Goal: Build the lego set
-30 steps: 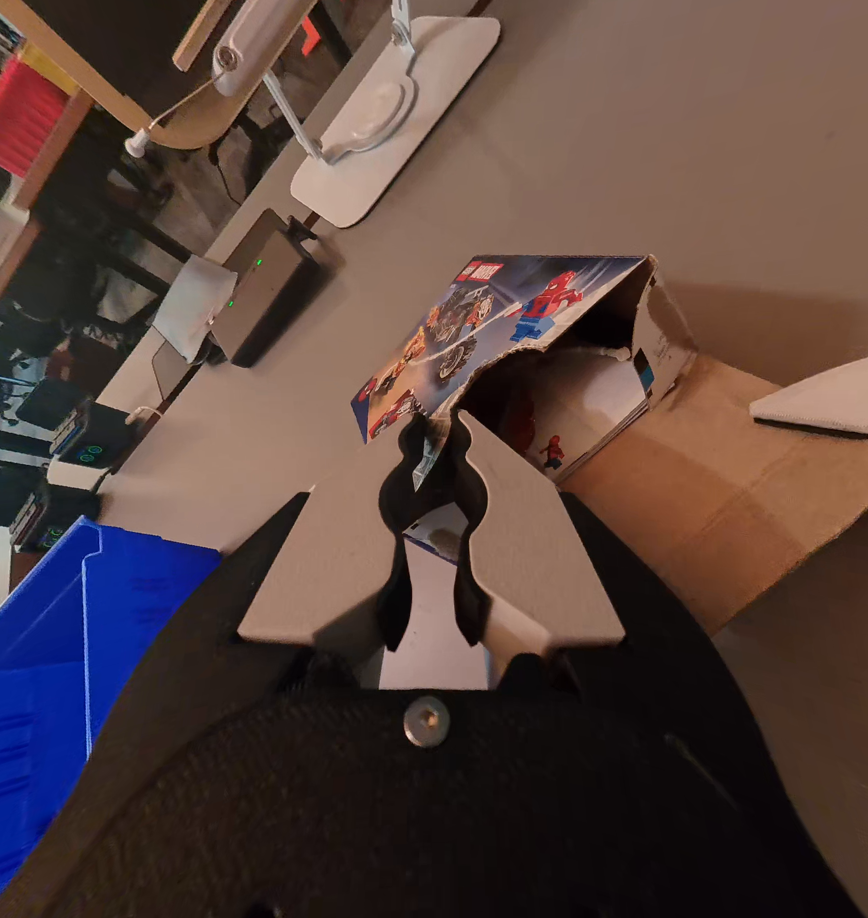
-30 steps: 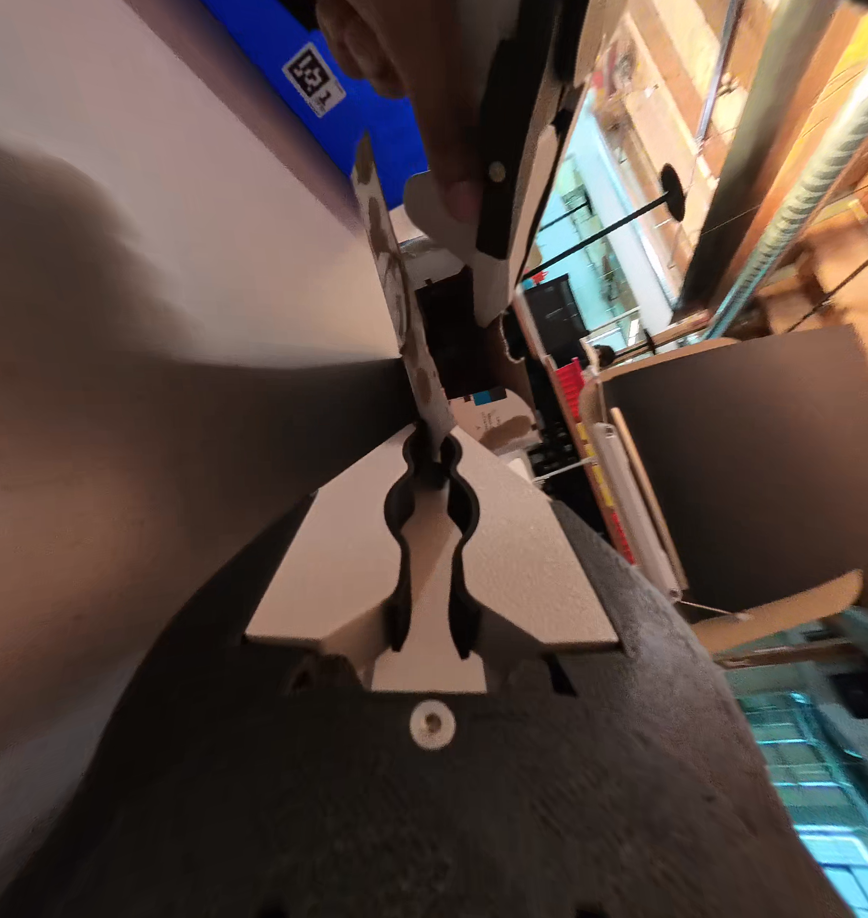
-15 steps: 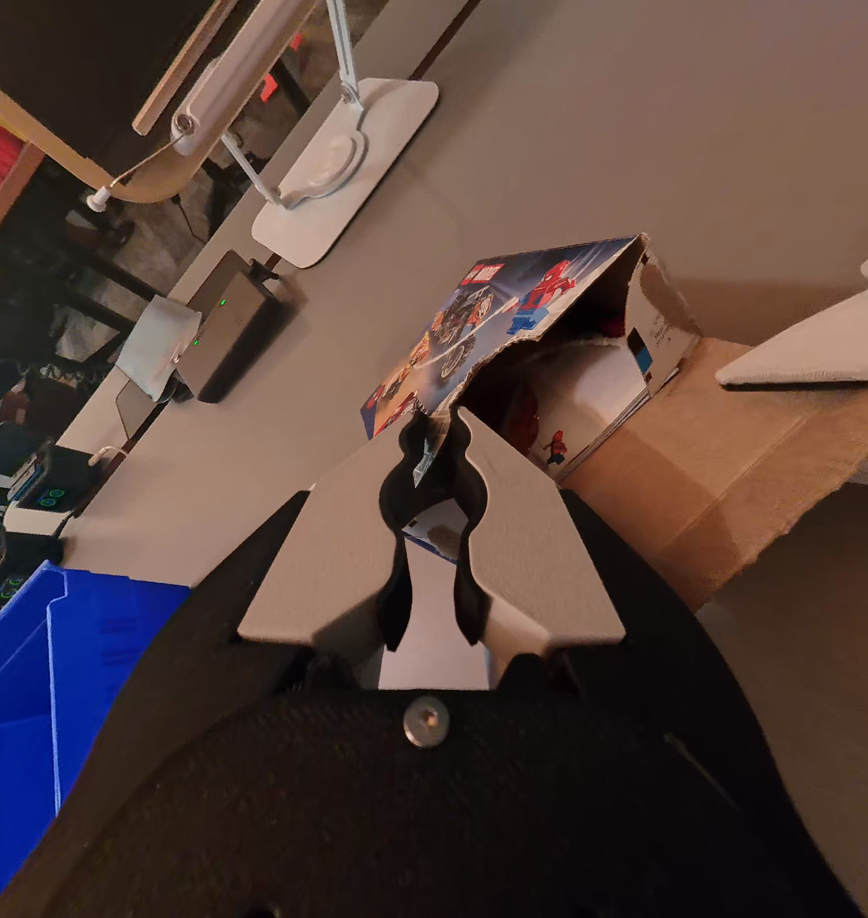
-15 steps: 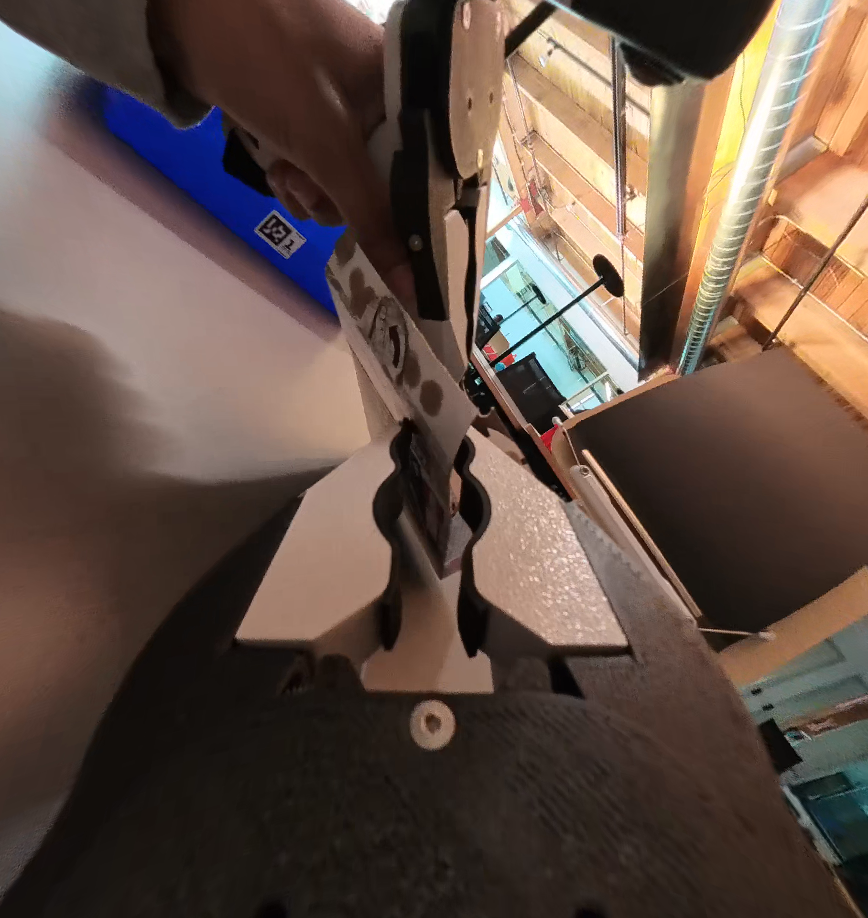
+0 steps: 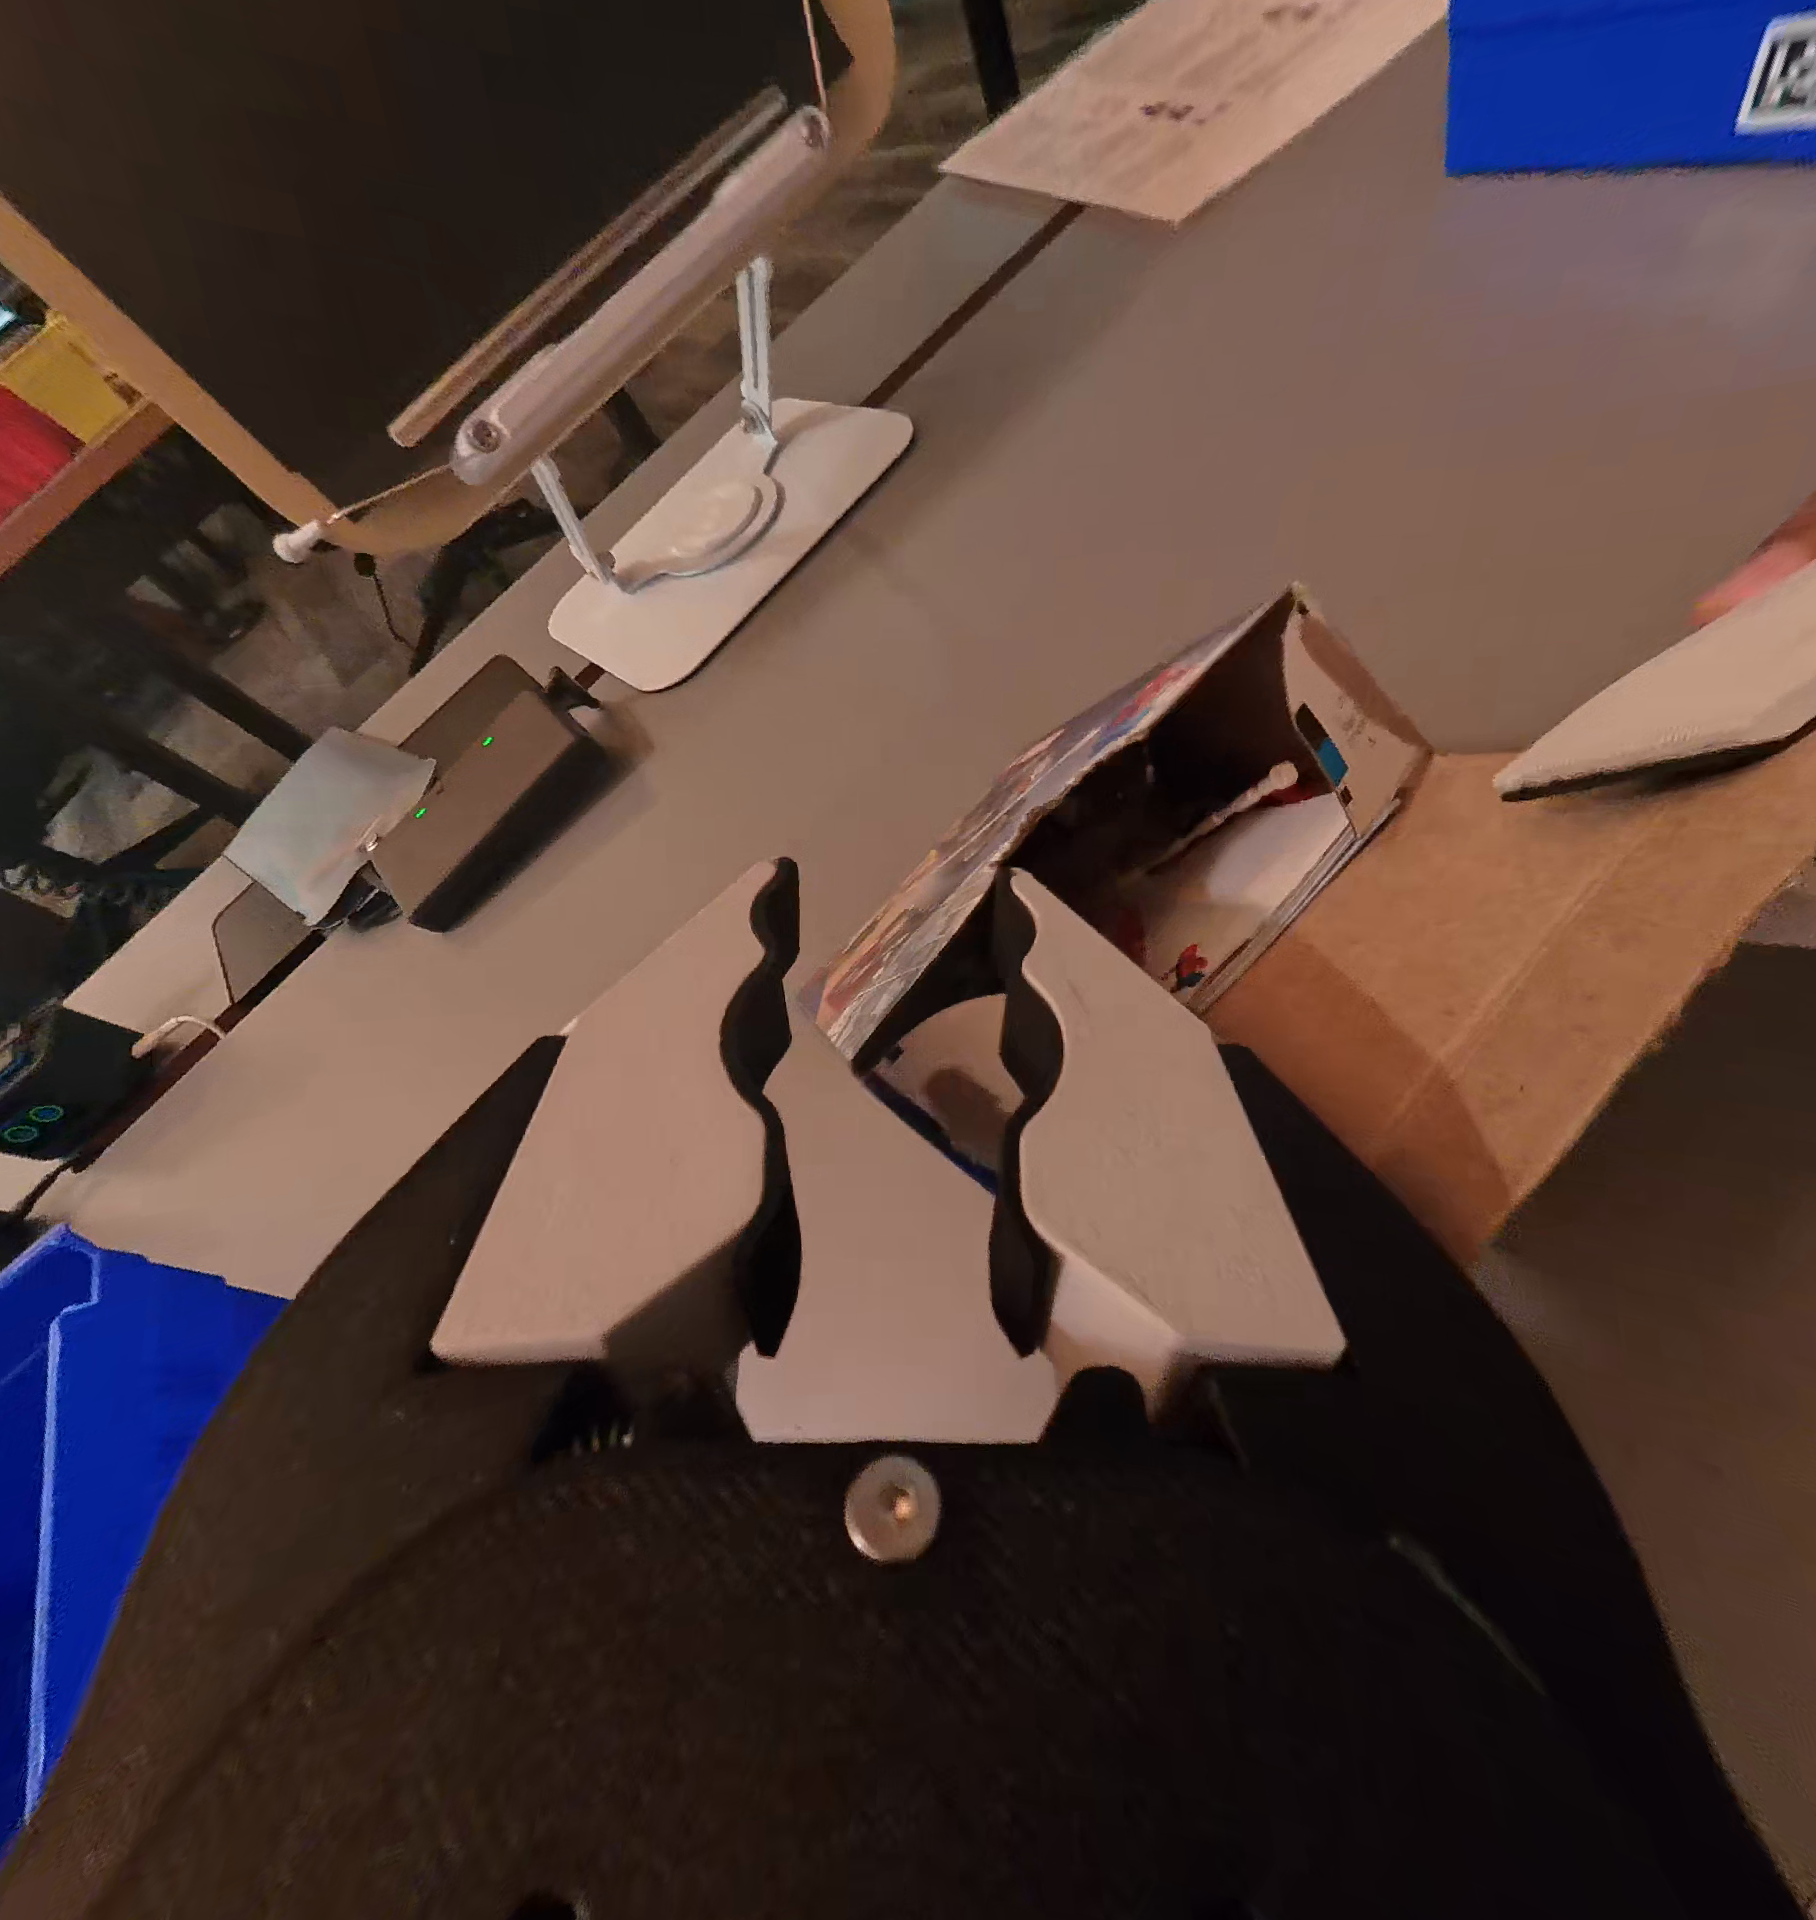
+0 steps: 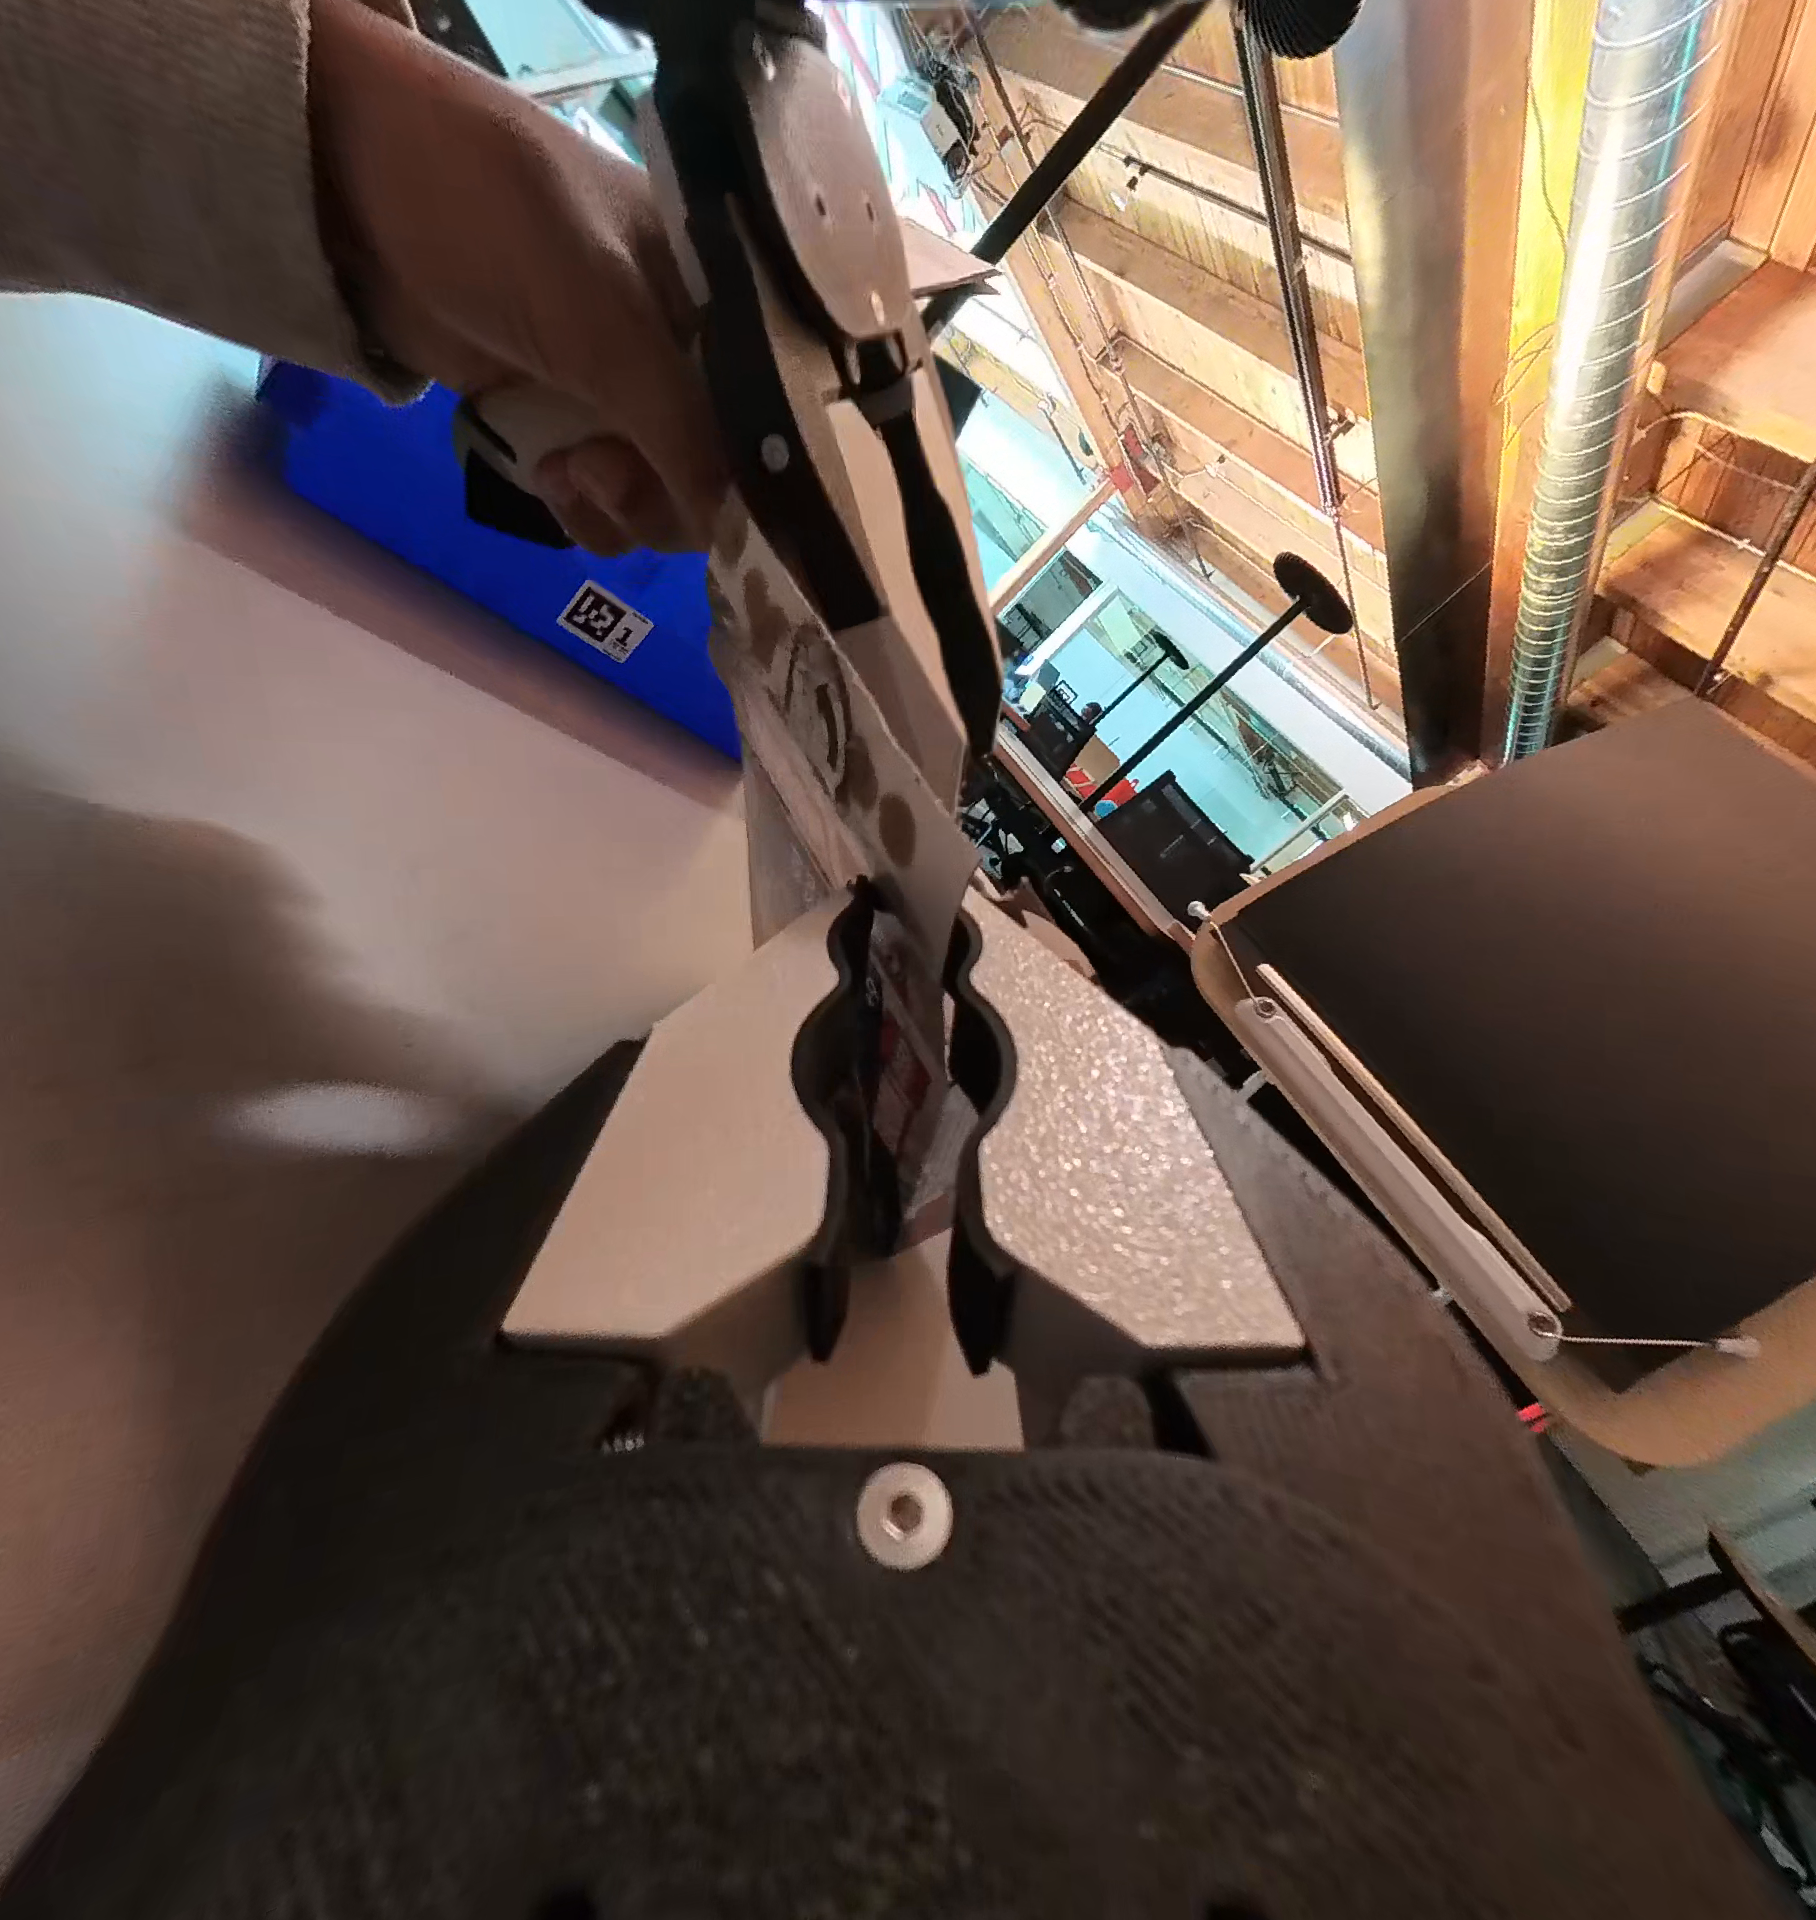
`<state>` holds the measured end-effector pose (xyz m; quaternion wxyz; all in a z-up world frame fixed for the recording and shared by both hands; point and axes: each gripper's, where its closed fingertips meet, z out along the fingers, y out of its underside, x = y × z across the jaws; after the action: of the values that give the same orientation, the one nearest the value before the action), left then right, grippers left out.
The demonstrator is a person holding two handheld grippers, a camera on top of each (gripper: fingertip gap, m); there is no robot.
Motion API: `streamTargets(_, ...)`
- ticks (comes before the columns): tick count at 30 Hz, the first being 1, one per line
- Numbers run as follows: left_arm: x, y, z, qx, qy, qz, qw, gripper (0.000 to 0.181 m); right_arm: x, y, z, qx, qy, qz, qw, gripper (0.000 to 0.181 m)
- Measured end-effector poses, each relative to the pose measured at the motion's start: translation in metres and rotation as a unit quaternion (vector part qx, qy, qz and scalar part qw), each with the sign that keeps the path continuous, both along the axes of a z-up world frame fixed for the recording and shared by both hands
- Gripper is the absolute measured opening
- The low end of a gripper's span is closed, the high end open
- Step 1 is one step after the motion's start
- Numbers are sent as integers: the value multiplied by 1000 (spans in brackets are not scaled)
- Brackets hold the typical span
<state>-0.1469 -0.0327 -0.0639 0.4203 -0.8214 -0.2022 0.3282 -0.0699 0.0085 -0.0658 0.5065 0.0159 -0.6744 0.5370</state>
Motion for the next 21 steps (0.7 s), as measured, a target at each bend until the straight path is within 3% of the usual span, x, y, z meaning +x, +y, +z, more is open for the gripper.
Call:
streamTargets(1, 0, -1, 4, 14, -3, 0, 1000, 39, 0, 0, 0, 1, 1, 1, 1000, 11)
streamTargets(7, 1, -17, 24, 56, -1, 0, 998, 27, 0, 1, 2, -4, 4, 0, 1000, 7)
streamTargets(9, 7, -16, 29, 71, -1, -28, 997, 25, 1, 0, 1, -2, 7, 2, 1000, 5)
streamTargets(13, 15, -15, 25, 89, -50, -47, 994, 22, 5, -3, -2, 7, 1, 18, 1000, 0)
streamTargets(21, 28, -10, 26, 127, -97, -102, 982, 37, 26, 2, 4, -25, -94, 139, 986, 0)
